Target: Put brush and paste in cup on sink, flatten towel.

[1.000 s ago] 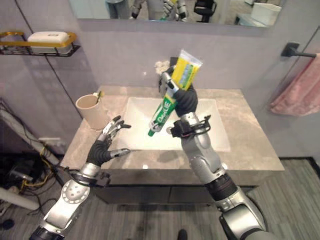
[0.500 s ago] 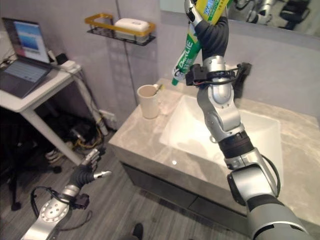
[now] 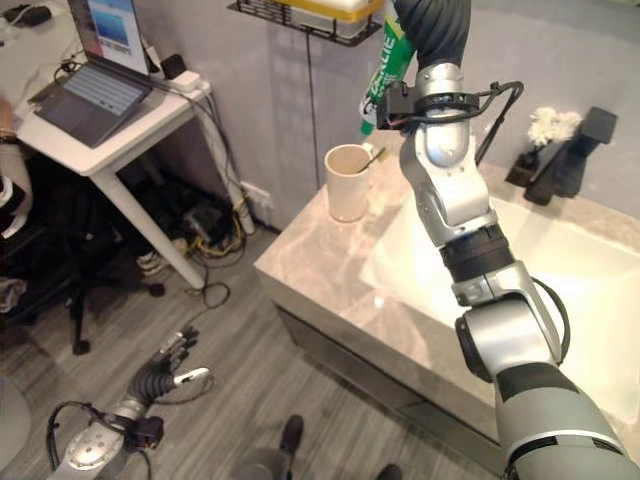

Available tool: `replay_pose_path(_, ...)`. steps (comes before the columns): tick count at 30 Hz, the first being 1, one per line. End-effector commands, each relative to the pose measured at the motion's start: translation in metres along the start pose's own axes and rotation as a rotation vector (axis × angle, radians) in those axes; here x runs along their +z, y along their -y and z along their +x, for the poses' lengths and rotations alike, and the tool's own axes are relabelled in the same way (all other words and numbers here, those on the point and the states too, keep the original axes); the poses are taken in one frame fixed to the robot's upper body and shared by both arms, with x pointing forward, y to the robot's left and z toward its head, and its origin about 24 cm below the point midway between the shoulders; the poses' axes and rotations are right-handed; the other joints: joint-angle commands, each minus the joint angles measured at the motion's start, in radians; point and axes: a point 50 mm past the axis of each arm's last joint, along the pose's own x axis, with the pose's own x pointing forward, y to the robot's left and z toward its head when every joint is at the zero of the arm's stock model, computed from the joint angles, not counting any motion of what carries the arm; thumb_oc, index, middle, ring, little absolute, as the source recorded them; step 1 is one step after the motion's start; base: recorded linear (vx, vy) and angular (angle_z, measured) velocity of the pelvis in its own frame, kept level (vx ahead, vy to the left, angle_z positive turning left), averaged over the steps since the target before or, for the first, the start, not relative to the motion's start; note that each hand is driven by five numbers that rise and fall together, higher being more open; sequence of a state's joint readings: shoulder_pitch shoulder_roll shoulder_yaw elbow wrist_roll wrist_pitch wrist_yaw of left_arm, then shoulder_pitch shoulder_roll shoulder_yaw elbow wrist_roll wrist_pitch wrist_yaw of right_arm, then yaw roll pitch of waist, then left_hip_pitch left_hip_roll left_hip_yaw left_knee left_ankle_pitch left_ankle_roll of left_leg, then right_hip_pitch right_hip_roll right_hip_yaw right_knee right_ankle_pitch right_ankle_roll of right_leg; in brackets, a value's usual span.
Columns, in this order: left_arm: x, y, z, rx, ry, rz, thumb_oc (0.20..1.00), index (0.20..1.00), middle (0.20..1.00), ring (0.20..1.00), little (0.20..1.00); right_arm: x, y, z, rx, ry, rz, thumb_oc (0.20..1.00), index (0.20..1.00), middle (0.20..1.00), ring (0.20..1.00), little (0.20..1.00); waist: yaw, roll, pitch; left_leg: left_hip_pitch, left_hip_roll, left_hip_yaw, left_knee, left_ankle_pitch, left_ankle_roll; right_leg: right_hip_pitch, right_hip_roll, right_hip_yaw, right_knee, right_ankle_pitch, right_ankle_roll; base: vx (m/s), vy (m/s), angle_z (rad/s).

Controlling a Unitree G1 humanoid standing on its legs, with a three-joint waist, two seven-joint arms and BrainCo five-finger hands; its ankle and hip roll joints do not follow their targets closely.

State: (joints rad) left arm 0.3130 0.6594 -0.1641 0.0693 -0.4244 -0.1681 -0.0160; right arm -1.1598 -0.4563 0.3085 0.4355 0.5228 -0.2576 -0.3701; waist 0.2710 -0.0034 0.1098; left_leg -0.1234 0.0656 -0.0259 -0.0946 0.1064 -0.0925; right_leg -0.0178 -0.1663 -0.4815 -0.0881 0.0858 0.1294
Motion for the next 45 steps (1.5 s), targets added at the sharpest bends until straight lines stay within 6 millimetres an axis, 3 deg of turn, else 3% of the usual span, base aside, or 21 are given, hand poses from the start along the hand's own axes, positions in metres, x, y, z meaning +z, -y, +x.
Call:
replay_pose_path(1,0.022,-0.009,0.007,-0.039,0.076,0.061,1.000,1.000,1.000,1.000,1.000,0.058,-0.007,0.030,0.032,0.217,-0.077,0.200,0.200,0.200,0.200,0.200,0.007,-0.040,-0.039,-0.010,-0.022,0.035,0.007,-0.011,-0.020,0.016,-0.079,0.057,0.001,0.039,0.067,0.04,0.040,0.04)
replay_pose_path(17,0.024,-0.006,0.011,-0.066,0.077,0.073,1.000,1.000,1.000,1.000,1.000,0.063,0.000,0.041,-0.026,0.218,-0.054,0.200,0.200,0.200,0.200,0.200,0.035,-0.044,-0.035,-0.031,-0.062,-0.026,0.007,-0.015,-0.005,0.042,-0.104,0.013,0.001,0.034,0.078,0.04,0.023,0.14)
replay_pose_path(28,0.026,-0.003,0.013,-0.075,0.079,0.082,1.000,1.000,1.000,1.000,1.000,0.041,-0.013,0.033,0.024,0.134,-0.032,0.200,0.200,0.200,0.200,0.200,0.038,-0.053,-0.023,-0.041,-0.066,-0.028,0.007,-0.015,-0.003,0.041,-0.105,0.006,0.001,0.035,0.081,0.01,0.001,0.02)
replay_pose_path(45,0.023,-0.001,0.013,-0.049,0.075,0.079,1.000,1.000,1.000,1.000,1.000,0.026,-0.028,0.025,0.080,0.074,-0.028,0.200,0.200,0.200,0.200,0.200,0.012,-0.056,-0.010,-0.037,-0.057,-0.008,0.007,-0.022,-0.002,0.030,-0.099,0.023,0.001,0.039,0.077,0.00,0.000,0.00)
